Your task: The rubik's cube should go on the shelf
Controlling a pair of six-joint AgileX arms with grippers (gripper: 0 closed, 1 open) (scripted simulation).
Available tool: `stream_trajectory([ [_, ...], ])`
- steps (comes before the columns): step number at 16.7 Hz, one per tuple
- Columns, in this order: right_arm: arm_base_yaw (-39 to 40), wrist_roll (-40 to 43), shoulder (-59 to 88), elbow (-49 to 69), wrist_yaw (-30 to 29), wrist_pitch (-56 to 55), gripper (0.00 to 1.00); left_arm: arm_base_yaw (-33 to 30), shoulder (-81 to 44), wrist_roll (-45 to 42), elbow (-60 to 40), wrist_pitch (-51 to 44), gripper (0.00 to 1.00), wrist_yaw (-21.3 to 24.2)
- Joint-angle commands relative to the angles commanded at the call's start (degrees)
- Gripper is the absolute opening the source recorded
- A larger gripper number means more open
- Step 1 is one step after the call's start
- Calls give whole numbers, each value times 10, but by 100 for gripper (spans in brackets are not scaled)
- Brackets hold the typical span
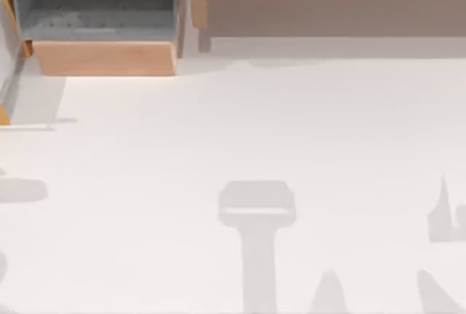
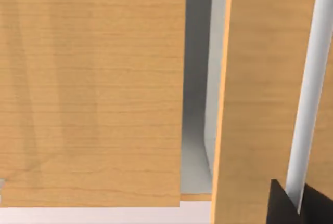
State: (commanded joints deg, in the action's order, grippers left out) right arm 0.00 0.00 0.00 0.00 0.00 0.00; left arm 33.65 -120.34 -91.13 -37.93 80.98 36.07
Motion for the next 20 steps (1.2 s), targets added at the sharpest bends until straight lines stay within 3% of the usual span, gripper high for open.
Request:
stream_trajectory([
  [6, 0, 0, 0, 0, 0, 0, 100, 53, 35, -3, 99, 51, 0, 52],
  [10, 0, 0, 0, 0, 0, 0, 100, 55, 37, -3, 100, 52, 0, 54],
  [20, 0, 0, 0, 0, 0, 0, 100, 55, 37, -3, 100, 52, 75, 54],
])
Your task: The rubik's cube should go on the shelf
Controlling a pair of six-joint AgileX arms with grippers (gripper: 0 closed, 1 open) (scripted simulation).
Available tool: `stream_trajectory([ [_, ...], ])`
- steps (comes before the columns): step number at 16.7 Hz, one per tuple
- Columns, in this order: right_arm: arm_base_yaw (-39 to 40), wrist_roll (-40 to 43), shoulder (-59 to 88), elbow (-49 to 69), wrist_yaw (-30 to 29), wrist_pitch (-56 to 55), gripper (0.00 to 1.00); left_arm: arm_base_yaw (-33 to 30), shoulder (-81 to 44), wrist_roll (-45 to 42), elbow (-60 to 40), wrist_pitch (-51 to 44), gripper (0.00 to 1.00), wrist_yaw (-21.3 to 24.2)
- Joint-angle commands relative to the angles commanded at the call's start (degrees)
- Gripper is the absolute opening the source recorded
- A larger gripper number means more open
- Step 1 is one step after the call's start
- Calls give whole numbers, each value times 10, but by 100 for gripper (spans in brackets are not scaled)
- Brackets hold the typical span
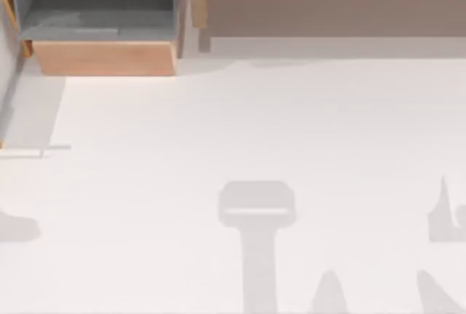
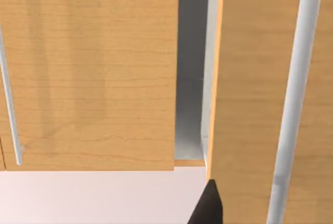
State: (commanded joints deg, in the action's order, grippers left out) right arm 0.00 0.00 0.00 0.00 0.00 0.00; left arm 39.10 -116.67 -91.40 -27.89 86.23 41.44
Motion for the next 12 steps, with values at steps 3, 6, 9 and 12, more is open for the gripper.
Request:
stream_trajectory([
  [3, 0, 0, 0, 0, 0, 0, 100, 0, 0, 0, 0, 0, 98, 0],
  [6, 0, 0, 0, 0, 0, 0, 100, 0, 0, 0, 0, 0, 100, 0],
  [9, 0, 0, 0, 0, 0, 0, 100, 0, 0, 0, 0, 0, 100, 0],
  [12, 0, 0, 0, 0, 0, 0, 100, -1, 0, 0, -1, 0, 100, 0],
])
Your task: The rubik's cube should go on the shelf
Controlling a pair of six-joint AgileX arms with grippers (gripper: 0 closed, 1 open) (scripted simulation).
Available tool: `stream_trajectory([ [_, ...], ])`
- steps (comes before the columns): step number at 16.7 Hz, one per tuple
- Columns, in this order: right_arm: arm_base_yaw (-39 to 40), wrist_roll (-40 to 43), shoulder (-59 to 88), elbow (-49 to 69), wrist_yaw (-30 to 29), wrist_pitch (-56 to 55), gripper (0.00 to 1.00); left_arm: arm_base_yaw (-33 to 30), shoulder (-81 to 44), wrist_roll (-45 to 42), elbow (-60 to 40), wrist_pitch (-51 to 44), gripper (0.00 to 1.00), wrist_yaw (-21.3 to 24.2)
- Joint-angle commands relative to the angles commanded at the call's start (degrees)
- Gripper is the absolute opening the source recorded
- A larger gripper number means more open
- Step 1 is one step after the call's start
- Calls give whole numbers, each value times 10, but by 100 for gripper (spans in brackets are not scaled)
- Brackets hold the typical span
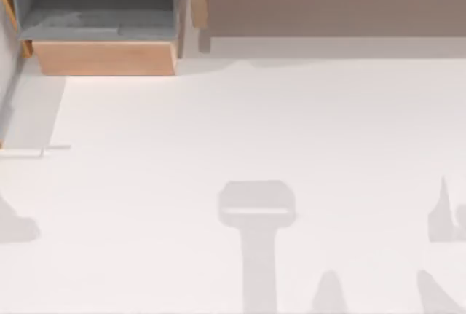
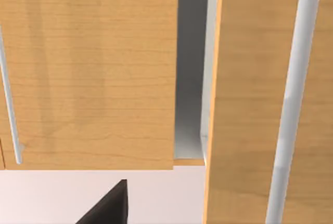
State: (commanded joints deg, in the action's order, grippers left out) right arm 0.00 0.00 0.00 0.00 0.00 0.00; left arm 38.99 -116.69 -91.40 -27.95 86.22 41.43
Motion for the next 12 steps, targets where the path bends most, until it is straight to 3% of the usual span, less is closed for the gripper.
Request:
stream_trajectory([
  [6, 0, 0, 0, 0, 0, 0, 100, 29, 13, -2, 35, 21, 100, 28],
  [12, 0, 0, 0, 0, 0, 0, 100, 33, 10, 2, 27, 7, 100, 20],
])
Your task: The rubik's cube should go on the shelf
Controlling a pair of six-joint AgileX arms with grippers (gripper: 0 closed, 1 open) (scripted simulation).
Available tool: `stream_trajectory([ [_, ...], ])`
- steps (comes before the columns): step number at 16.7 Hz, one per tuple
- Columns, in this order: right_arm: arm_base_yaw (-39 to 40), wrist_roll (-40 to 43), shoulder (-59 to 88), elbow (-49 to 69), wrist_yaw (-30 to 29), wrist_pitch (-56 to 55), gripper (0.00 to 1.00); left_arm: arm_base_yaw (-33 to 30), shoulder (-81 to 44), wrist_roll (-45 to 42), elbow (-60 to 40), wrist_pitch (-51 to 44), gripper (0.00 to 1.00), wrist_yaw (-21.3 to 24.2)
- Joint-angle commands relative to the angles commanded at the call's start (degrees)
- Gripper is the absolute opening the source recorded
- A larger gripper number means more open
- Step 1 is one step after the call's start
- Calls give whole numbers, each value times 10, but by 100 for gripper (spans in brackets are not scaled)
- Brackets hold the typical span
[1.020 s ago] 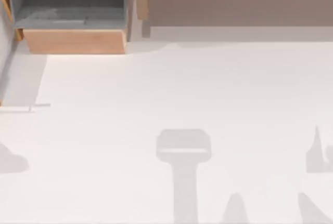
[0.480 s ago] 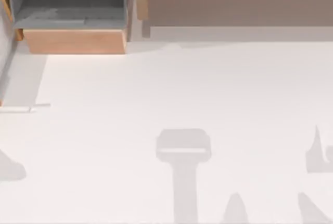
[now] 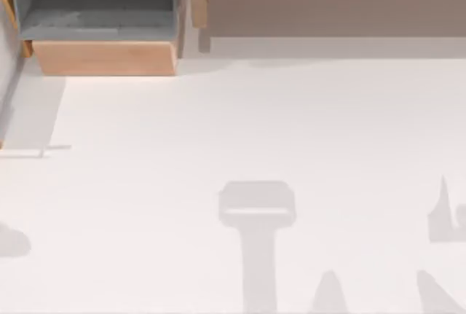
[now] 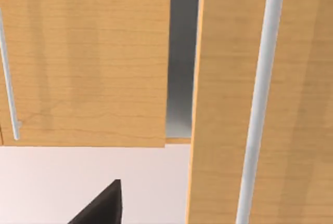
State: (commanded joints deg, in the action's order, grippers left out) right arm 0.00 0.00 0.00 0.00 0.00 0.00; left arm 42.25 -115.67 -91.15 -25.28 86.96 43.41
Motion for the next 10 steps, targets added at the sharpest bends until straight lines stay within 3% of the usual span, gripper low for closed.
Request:
stream_trajectory([
  [5, 0, 0, 0, 0, 0, 0, 100, 42, 2, 44, -72, -111, 100, -63],
  [10, 0, 0, 0, 0, 0, 0, 100, 72, 9, 141, -228, -316, 100, -159],
])
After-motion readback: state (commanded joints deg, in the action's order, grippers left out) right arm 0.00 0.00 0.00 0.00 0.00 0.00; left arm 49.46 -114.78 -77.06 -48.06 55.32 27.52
